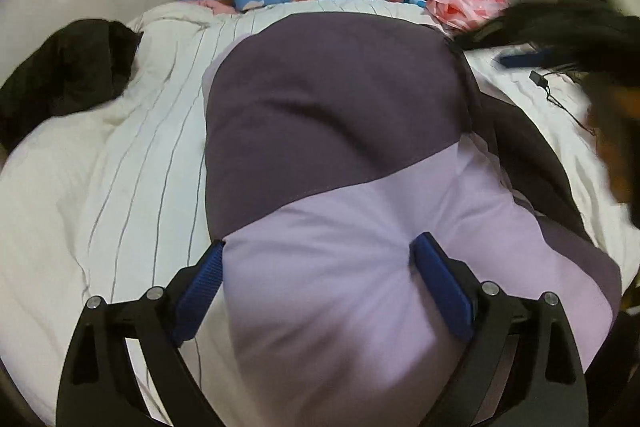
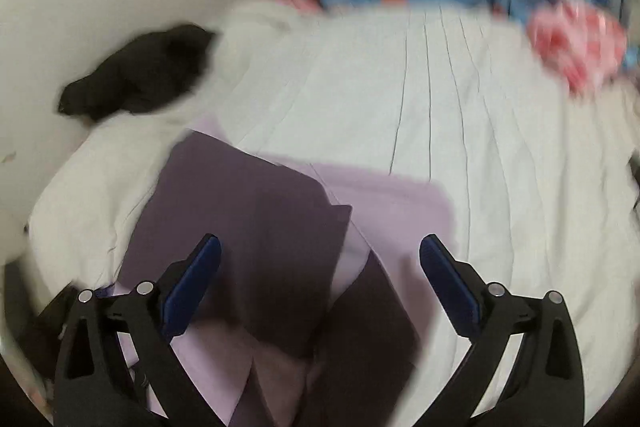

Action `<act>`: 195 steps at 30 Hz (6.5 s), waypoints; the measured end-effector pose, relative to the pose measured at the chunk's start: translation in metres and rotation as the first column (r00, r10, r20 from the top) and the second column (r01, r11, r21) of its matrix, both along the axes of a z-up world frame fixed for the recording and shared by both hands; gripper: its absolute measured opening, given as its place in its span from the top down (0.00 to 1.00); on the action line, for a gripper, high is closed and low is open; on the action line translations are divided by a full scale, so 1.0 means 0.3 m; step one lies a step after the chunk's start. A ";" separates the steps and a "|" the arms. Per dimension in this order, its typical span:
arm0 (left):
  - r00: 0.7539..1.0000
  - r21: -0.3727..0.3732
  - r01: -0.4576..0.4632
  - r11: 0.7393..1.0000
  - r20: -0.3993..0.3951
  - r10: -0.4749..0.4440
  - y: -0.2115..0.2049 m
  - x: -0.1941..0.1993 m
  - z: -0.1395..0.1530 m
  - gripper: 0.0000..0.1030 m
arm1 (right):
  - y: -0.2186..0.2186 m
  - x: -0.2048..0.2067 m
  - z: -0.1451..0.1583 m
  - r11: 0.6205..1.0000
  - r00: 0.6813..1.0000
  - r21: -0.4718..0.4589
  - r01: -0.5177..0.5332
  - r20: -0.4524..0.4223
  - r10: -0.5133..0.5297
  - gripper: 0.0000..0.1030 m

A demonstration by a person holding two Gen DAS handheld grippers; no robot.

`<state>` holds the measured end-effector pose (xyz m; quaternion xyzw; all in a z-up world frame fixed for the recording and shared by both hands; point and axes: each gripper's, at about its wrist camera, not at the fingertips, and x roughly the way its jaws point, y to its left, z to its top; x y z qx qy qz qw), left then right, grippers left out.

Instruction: Fold large clothes

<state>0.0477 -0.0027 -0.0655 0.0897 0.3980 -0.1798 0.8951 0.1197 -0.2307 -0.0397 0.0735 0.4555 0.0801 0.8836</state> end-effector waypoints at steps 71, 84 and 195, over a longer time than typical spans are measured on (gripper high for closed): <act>0.987 0.089 0.155 0.984 0.022 -0.157 -0.056 -0.286 -0.044 0.05 | -0.131 -0.558 -0.246 0.999 0.992 -0.039 -0.027 -0.124 0.022 0.07; 0.989 0.096 0.143 0.985 0.029 -0.147 -0.051 -0.286 -0.062 0.05 | -0.071 -0.626 -0.198 0.998 0.990 0.029 -0.064 -0.128 0.067 0.07; 0.984 -0.301 -0.131 0.944 -0.159 0.086 0.346 0.032 -0.079 0.05 | 0.154 -0.275 -0.181 0.990 0.990 -0.053 -0.130 0.049 0.132 0.06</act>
